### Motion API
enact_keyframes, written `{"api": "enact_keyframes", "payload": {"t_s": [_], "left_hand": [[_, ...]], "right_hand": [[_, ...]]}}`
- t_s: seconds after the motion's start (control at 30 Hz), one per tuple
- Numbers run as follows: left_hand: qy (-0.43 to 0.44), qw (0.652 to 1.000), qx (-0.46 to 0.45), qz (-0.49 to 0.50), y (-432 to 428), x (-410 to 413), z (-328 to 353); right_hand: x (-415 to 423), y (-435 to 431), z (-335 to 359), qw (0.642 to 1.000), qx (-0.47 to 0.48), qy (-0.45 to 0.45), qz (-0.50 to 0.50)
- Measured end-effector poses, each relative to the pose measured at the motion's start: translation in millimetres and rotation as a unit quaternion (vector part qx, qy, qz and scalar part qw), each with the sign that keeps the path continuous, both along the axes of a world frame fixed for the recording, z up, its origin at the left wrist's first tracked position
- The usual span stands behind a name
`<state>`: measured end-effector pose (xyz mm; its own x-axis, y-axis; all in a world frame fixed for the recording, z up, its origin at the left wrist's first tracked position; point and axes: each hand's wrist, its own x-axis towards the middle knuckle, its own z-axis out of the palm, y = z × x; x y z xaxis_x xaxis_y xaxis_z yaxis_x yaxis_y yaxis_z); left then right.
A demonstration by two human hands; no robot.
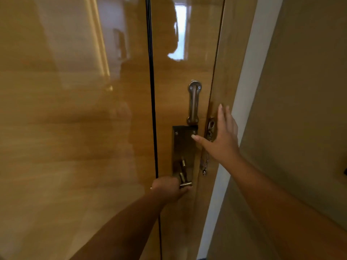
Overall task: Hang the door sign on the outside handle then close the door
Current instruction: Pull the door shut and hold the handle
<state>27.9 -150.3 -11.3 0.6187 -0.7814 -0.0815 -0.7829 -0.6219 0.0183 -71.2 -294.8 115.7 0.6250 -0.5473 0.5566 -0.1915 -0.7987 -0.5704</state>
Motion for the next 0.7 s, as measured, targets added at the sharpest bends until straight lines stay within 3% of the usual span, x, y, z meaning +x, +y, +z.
{"api": "enact_keyframes", "payload": {"t_s": [0.13,0.57,0.7], "left_hand": [[-0.083,0.995,0.019,-0.049,-15,21,7],[-0.049,0.988,-0.117,-0.092,-34,67,-46],[-0.050,0.991,-0.097,-0.071,-33,63,-41]], "right_hand": [[18,8,-2,0.998,-0.056,0.022,0.011],[38,-7,-20,0.996,-0.066,0.056,-0.027],[16,-3,-13,0.997,-0.053,0.056,-0.012]]}}
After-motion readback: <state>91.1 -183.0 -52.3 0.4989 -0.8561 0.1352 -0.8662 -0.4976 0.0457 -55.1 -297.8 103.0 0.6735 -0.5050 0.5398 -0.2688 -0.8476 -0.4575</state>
